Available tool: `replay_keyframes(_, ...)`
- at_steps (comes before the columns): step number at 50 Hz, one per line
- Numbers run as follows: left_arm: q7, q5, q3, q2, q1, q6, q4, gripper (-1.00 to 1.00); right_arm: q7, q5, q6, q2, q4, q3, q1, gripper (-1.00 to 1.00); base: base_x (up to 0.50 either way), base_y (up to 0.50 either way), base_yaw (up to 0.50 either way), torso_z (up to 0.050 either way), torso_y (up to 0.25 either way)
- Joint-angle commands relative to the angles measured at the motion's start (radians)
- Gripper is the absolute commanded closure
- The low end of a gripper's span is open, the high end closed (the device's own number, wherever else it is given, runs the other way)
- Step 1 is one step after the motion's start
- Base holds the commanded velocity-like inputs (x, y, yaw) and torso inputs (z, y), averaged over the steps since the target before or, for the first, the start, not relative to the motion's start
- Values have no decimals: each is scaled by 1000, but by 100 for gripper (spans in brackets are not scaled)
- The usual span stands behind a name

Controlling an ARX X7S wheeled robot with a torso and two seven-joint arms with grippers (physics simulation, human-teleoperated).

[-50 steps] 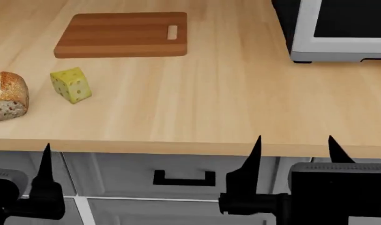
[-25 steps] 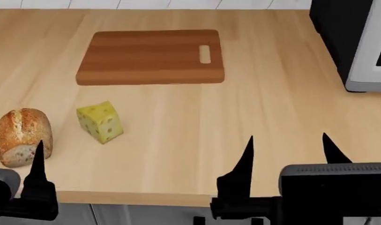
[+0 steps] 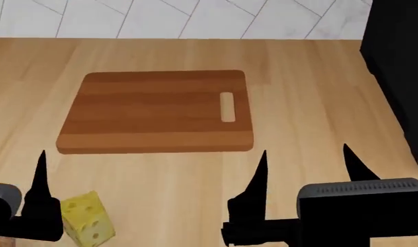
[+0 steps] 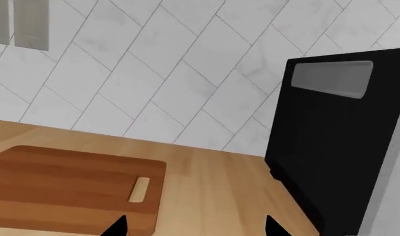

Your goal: Place the bread and cheese on the cutting board.

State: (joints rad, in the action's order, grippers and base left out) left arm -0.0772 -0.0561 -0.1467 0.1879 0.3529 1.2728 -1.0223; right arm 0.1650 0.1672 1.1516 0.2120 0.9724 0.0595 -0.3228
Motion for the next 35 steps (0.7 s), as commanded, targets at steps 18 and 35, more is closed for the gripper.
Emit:
replay_keyframes(18,441,-589,-71,-172,35,18,-19,-100,-13,43,61,-18,38,-35,-28,-100,192,7,0,0,1)
replay_keyframes(35,1648,-1696,-79,-188,558,256,329,-100,-9,70,49,-21,25,-31,-16,-100,0,0,0,0,0)
